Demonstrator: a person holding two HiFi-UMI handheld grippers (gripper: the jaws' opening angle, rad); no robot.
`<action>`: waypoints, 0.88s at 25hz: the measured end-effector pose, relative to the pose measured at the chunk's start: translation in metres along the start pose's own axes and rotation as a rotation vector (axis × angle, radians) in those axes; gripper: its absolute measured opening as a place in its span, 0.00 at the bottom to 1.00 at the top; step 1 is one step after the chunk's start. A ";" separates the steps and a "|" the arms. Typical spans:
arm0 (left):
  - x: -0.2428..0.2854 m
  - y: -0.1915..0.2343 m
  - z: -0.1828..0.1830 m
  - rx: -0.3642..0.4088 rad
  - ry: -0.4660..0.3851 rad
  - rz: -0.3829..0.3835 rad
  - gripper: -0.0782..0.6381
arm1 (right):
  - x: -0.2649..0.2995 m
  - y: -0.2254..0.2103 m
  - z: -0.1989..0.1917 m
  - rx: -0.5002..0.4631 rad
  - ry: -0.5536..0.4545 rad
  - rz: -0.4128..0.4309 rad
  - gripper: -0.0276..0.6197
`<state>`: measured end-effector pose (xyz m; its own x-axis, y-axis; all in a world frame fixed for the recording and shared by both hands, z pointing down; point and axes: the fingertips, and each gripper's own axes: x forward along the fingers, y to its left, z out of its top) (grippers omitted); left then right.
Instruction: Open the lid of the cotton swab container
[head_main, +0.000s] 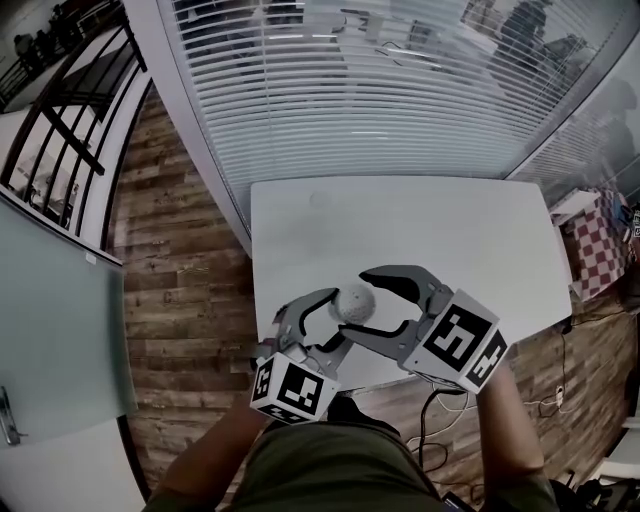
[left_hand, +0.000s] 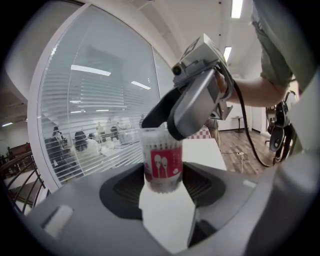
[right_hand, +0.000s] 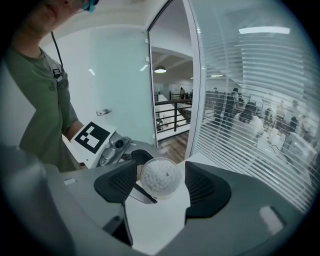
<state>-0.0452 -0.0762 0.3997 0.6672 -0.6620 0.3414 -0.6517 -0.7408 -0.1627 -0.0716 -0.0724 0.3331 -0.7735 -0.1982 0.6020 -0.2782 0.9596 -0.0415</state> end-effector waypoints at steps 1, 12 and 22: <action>-0.001 0.000 0.000 0.001 -0.001 -0.002 0.45 | 0.003 0.001 0.000 -0.005 0.011 0.005 0.48; -0.007 0.003 -0.010 0.028 0.012 -0.004 0.45 | 0.025 0.005 -0.008 -0.045 0.098 0.015 0.48; -0.003 0.003 -0.011 0.058 0.017 -0.013 0.45 | 0.026 0.001 -0.012 -0.029 0.113 0.025 0.48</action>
<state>-0.0530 -0.0746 0.4080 0.6688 -0.6506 0.3599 -0.6209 -0.7550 -0.2111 -0.0850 -0.0739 0.3583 -0.7107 -0.1521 0.6868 -0.2421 0.9696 -0.0358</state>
